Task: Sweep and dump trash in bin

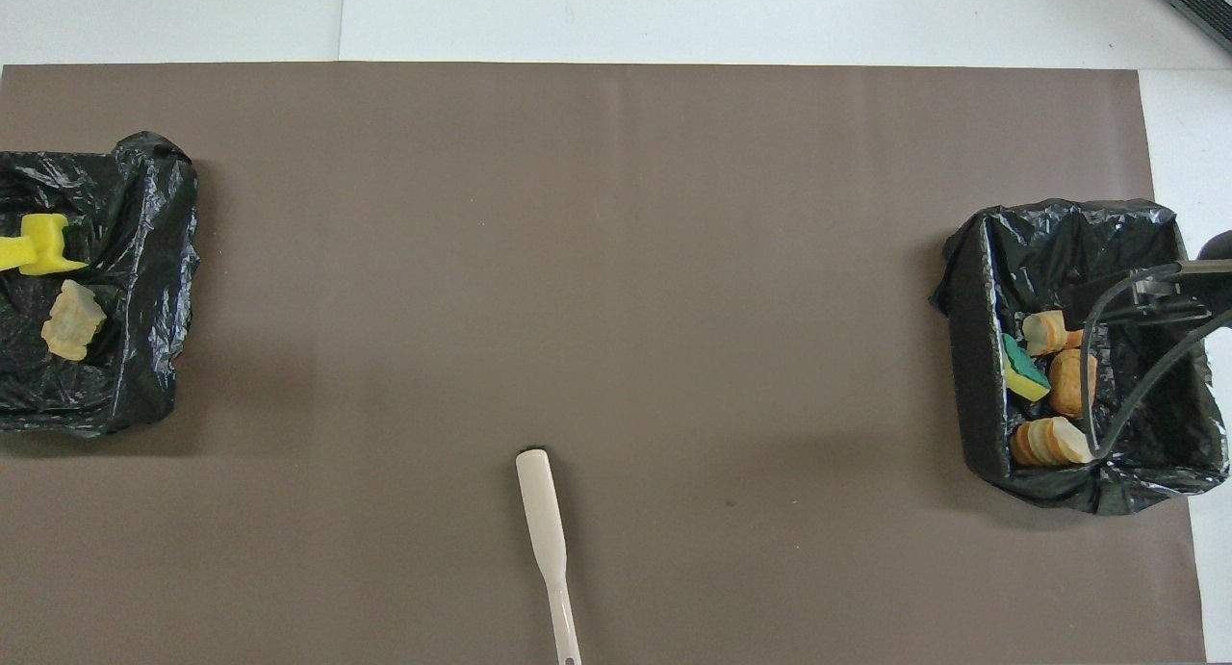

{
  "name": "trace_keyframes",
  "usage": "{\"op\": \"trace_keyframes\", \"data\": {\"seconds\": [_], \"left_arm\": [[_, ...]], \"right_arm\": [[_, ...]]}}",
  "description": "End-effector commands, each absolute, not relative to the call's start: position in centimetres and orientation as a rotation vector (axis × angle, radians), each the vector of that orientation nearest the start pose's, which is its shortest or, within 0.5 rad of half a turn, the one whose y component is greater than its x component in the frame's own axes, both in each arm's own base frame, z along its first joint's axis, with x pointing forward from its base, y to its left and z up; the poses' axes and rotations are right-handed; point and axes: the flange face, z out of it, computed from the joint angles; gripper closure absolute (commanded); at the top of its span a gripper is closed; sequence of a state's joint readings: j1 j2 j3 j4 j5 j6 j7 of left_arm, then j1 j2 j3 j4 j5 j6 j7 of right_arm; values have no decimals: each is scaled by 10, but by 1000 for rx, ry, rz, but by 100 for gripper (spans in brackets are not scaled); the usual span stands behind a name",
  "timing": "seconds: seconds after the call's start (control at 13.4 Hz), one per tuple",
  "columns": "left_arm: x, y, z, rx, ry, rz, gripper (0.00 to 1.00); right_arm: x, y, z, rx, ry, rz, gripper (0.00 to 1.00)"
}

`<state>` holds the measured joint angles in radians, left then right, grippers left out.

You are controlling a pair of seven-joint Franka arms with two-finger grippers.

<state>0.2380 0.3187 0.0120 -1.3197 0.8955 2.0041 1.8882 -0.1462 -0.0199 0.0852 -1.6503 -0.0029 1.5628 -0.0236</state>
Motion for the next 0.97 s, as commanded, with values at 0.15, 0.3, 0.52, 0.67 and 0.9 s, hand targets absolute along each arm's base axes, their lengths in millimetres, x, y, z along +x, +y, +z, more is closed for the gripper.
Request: {"op": "trace_keyframes", "data": {"seconds": [0.15, 0.3, 0.52, 0.67, 0.9], "left_arm": [[664, 184, 632, -1292, 1841, 771, 100], [662, 171, 641, -1281, 1839, 762, 100], [650, 163, 668, -1277, 1819, 726, 100], [641, 159, 686, -1280, 1803, 701, 100], [631, 150, 696, -1408, 1838, 535, 100]], "right_arm": [[547, -44, 598, -3132, 106, 113, 0], [546, -45, 600, -3130, 111, 110, 0], [545, -47, 599, -3128, 115, 117, 0], [543, -49, 610, -3130, 120, 101, 0], [536, -40, 620, -3130, 101, 122, 0]]}}
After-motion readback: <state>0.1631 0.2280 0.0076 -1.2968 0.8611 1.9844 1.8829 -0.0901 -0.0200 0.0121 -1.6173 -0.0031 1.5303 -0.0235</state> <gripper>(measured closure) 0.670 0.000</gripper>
